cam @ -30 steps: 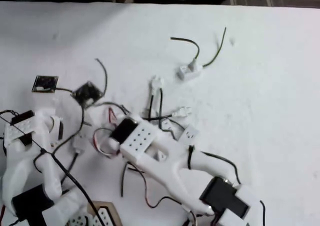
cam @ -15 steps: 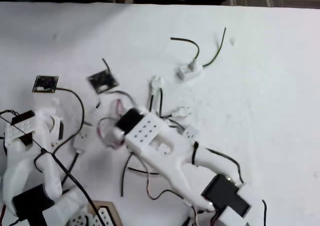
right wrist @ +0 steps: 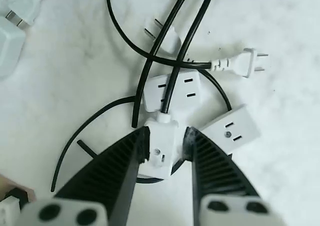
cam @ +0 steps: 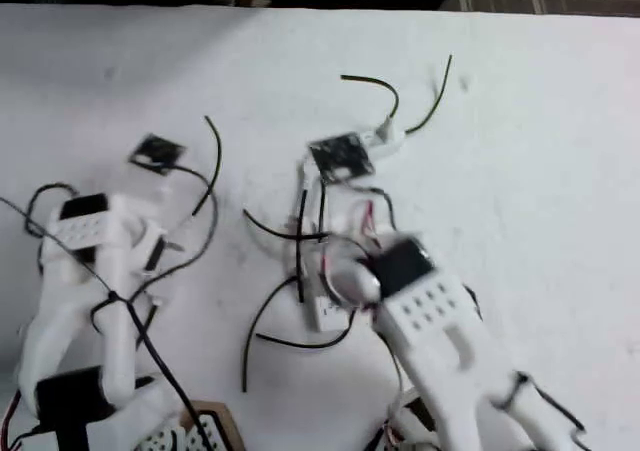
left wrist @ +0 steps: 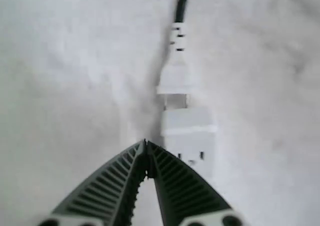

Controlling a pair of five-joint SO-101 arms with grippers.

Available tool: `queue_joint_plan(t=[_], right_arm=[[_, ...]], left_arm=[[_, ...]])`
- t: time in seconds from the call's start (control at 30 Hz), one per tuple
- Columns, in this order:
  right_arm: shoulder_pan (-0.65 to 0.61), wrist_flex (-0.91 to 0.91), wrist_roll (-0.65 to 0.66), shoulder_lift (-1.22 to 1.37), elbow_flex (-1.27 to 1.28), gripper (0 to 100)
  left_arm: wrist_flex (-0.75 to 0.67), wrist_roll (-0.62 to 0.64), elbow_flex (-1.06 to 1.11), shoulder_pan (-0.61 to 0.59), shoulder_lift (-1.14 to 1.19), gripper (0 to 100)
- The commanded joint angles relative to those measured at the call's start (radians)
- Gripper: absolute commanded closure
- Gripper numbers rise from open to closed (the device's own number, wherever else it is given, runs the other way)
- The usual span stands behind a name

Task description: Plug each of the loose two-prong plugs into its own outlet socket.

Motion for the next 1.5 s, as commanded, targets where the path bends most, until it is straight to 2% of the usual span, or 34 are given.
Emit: queue_joint_plan(t=[0.0, 0.27, 0.43, 0.6, 0.73, 1.0, 1.1, 1.2, 1.3, 1.47], right_arm=[[0.048, 0.005, 0.026, -0.191, 0.083, 88.7], [0.211, 0.010, 0.141, -0.378, 0.181, 88.7], [0.286, 0.012, 0.183, -0.378, 0.203, 88.7], [0.320, 0.008, 0.209, -0.378, 0.233, 88.7], [0.331, 0.010, 0.209, -0.381, 0.236, 88.7], [0.334, 0.010, 0.210, -0.384, 0.236, 88.7], [0.334, 0.008, 0.210, -0.384, 0.236, 88.7], [0.332, 0.008, 0.210, -0.383, 0.236, 88.6], [0.331, 0.007, 0.210, -0.384, 0.236, 88.6], [0.328, 0.010, 0.210, -0.381, 0.235, 88.5]], left_arm=[[0.037, 0.002, -0.048, 0.068, -0.044, 98], [0.127, -0.014, -0.190, -0.044, -0.036, 98], [0.126, -0.071, -0.183, -0.044, 0.041, 98], [0.121, -0.071, -0.245, -0.028, 0.266, 98], [0.218, -0.071, -0.318, 0.038, 0.383, 98], [0.331, 0.066, -0.279, 0.254, 0.225, 98], [0.334, 0.098, -0.209, 0.358, 0.166, 98], [0.334, 0.129, -0.164, 0.412, 0.142, 98], [0.338, 0.133, -0.160, 0.410, 0.128, 98], [0.379, 0.123, -0.184, 0.306, 0.022, 98]])
